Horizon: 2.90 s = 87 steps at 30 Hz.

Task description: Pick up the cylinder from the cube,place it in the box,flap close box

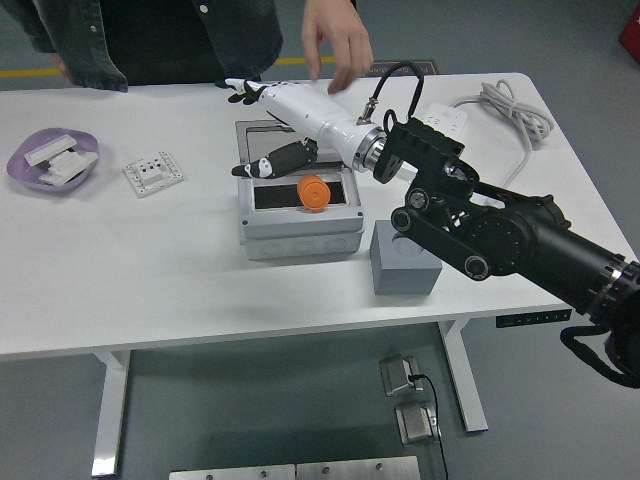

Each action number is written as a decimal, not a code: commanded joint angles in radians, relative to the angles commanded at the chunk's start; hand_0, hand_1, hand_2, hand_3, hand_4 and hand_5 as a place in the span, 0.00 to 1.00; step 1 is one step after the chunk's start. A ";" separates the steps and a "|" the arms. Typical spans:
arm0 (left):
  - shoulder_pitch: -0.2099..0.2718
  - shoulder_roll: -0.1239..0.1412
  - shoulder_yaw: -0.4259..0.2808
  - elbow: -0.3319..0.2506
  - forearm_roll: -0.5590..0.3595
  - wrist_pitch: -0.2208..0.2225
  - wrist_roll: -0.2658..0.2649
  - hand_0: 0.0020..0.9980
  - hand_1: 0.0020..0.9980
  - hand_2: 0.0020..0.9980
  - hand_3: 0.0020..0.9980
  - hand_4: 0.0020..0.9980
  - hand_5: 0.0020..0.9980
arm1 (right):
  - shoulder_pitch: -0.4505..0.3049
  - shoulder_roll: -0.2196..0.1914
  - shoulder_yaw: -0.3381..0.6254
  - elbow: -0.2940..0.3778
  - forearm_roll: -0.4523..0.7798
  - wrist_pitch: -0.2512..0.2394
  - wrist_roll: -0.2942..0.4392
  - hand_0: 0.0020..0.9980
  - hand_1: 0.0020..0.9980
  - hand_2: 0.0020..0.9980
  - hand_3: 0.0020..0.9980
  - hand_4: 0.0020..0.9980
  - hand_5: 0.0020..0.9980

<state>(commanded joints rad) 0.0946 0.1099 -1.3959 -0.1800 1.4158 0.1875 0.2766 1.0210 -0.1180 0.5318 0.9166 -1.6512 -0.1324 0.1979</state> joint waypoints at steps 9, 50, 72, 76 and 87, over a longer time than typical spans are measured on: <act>-0.003 0.007 -0.009 0.000 0.010 -0.001 0.004 0.63 0.65 0.60 0.61 0.65 0.25 | 0.040 0.045 0.008 -0.166 0.035 0.018 0.006 0.84 0.80 0.82 1.00 0.92 0.49; -0.025 0.008 0.042 0.000 -0.034 -0.010 -0.013 0.63 0.65 0.61 0.61 0.65 0.25 | -0.017 0.025 -0.085 -0.265 0.094 0.004 0.012 0.89 0.84 0.83 0.99 0.95 0.66; 0.014 0.000 -0.003 0.000 -0.021 -0.005 -0.018 0.63 0.65 0.61 0.61 0.65 0.25 | -0.132 -0.177 -0.185 0.250 -0.082 0.020 -0.176 0.87 0.82 0.84 1.00 0.95 0.69; 0.015 0.000 -0.006 0.000 -0.020 -0.004 -0.018 0.63 0.65 0.61 0.61 0.65 0.25 | -0.150 -0.183 -0.179 0.328 -0.090 0.025 -0.189 0.86 0.81 0.85 1.00 0.95 0.69; 0.025 -0.010 -0.042 0.000 0.014 -0.004 -0.015 0.63 0.65 0.61 0.61 0.65 0.25 | -0.320 -0.250 0.062 0.437 -0.151 0.063 -0.194 0.86 0.81 0.86 1.00 0.95 0.69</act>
<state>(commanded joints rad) 0.1195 0.0996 -1.4382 -0.1800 1.4299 0.1830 0.2616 0.7008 -0.3680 0.5940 1.3531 -1.8024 -0.0696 0.0039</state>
